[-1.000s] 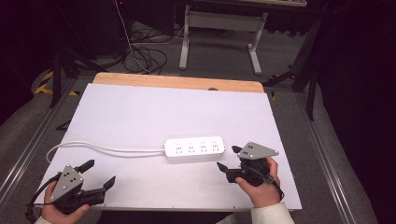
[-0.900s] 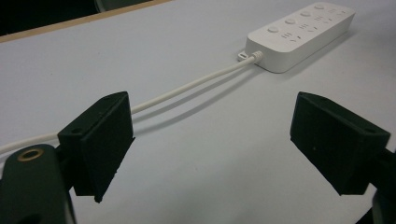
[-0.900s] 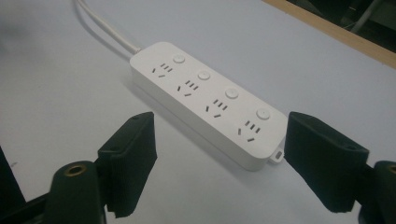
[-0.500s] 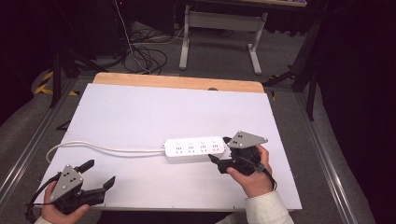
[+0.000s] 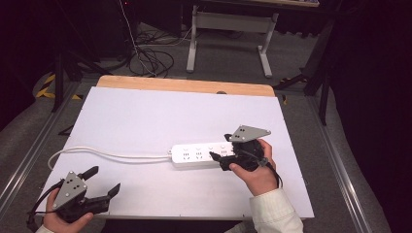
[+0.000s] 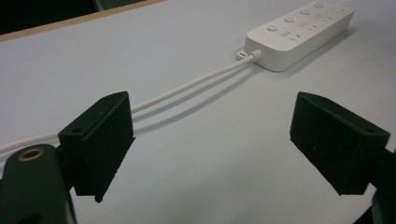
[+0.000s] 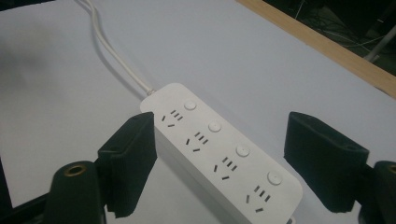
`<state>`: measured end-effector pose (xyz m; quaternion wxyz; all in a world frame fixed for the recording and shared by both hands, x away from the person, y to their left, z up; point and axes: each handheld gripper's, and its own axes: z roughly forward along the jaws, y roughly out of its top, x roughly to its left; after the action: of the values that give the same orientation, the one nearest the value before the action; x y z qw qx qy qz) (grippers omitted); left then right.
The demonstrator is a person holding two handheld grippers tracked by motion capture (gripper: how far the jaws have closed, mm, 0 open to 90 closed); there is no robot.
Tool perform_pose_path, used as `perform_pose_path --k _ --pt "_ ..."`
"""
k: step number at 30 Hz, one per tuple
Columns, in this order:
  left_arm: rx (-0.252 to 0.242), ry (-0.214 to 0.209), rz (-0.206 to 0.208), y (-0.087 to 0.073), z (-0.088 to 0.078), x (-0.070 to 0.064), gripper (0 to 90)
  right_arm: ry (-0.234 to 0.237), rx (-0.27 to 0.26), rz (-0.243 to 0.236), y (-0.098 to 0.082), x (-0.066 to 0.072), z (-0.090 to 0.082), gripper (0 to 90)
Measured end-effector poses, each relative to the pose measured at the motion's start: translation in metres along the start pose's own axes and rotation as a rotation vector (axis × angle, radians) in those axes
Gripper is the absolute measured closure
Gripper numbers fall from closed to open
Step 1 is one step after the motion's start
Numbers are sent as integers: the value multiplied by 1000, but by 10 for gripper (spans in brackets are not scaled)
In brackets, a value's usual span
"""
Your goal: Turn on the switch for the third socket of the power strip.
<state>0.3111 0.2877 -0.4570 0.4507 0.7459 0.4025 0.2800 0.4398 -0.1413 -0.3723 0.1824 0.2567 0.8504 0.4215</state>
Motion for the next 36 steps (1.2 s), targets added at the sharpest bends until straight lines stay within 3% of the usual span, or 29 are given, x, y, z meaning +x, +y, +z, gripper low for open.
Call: perform_pose_path --k 7,15,21,23,29,36 --pt "-2 0 4 0 -1 0 142 29 -3 22 8 -9 6 252" --pt "-4 -3 -1 0 -1 0 142 27 20 37 13 -17 15 261" --pt "-2 -8 -1 0 -1 1 144 15 54 36 17 -21 24 370" --pt "-3 -10 -3 0 -1 1 144 15 67 32 19 -25 29 450" --pt "-3 -9 -2 0 -1 1 143 13 100 47 22 -30 41 469" --pt "-4 -8 -1 0 -1 1 144 39 106 56 20 -39 54 679"
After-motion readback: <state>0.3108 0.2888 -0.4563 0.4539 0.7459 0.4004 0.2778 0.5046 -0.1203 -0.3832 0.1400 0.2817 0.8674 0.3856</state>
